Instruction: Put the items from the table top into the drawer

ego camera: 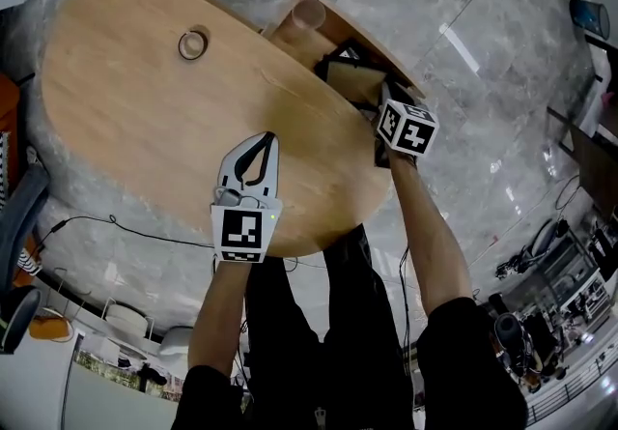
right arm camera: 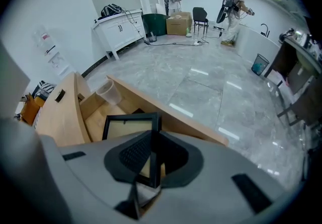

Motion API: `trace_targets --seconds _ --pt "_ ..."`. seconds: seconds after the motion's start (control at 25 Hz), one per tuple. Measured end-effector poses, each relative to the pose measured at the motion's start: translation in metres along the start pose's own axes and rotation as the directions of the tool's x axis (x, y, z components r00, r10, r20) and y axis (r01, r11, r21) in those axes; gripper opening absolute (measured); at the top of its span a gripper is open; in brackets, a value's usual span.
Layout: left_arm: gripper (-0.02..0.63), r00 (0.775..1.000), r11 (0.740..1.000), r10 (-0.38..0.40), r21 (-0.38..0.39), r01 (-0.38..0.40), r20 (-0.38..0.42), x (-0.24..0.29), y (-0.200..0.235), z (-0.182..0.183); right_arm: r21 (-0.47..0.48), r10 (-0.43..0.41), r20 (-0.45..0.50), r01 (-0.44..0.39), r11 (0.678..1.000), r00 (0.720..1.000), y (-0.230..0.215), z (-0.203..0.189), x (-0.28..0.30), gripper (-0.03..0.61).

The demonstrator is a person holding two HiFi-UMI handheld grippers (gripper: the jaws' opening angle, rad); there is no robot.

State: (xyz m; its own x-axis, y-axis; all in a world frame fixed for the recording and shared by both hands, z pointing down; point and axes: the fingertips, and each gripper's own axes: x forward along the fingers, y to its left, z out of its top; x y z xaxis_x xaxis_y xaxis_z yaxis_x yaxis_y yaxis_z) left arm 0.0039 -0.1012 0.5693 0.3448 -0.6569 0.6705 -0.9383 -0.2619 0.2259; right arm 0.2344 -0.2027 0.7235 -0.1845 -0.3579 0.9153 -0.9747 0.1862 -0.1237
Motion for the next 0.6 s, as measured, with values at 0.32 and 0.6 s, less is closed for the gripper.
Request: trace_targets --seconds 0.32,0.6 --pt "0.015 1.0 1.0 0.003 0.002 -0.003 0.002 -0.001 0.002 0.001 0.011 0.065 -0.057 -0.065 0.998 0.996 0.013 -0.011 0.01 0.063" --pt "0.015 1.0 1.0 0.0 0.009 0.0 0.002 -0.004 -0.003 0.0 -0.003 0.052 -0.057 -0.052 0.999 0.997 0.012 -0.012 0.008 0.064"
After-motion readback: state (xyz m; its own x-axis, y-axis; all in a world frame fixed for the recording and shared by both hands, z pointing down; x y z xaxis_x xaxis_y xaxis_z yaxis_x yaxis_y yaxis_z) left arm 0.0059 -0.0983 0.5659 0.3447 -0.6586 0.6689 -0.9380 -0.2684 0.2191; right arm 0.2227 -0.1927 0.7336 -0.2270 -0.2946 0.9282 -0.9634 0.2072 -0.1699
